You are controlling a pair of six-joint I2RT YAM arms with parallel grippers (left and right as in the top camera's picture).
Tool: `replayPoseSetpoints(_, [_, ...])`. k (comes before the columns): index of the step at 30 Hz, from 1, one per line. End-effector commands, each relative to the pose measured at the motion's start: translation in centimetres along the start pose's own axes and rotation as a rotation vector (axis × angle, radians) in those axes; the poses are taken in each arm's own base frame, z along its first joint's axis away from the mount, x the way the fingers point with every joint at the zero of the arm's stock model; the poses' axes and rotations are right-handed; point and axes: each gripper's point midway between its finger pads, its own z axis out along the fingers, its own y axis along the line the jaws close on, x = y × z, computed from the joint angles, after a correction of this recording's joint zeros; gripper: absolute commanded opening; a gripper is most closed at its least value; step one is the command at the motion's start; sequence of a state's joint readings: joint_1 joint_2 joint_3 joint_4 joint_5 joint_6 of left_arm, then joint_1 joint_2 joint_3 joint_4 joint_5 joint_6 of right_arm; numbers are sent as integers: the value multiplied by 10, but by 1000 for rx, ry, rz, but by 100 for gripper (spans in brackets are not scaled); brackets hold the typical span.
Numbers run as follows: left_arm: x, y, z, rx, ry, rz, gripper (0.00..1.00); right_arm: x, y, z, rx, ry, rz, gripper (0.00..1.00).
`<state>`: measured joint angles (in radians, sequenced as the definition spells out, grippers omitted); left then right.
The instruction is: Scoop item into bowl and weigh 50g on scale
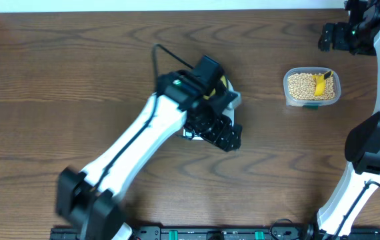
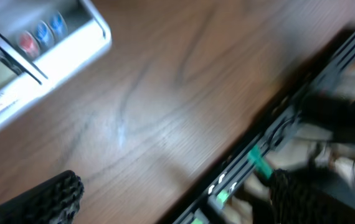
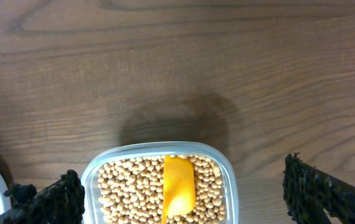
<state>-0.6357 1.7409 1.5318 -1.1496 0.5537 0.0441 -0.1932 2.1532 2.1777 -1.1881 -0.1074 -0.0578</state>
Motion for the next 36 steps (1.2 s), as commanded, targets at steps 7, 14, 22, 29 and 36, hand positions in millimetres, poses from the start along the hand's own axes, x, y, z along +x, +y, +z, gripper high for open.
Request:
replayPoseSetpoints(7, [17, 24, 51, -89, 289, 222, 98, -2, -3, 1, 5, -2, 15, 99])
replayPoseSetpoints(14, [-6, 29, 63, -217, 242, 519, 98, -2, -3, 1, 5, -2, 15, 99])
replayPoseSetpoints(22, [-24, 34, 72, -252, 198, 587, 97, -2, -3, 1, 5, -2, 15, 99])
replayPoseSetpoints(29, [-17, 58, 87, -329, 293, 583, 97, -2, -3, 1, 5, -1, 16, 99])
replayPoseSetpoints(36, [-15, 63, 85, -344, 314, 599, 98, -2, -3, 1, 5, -2, 15, 99])
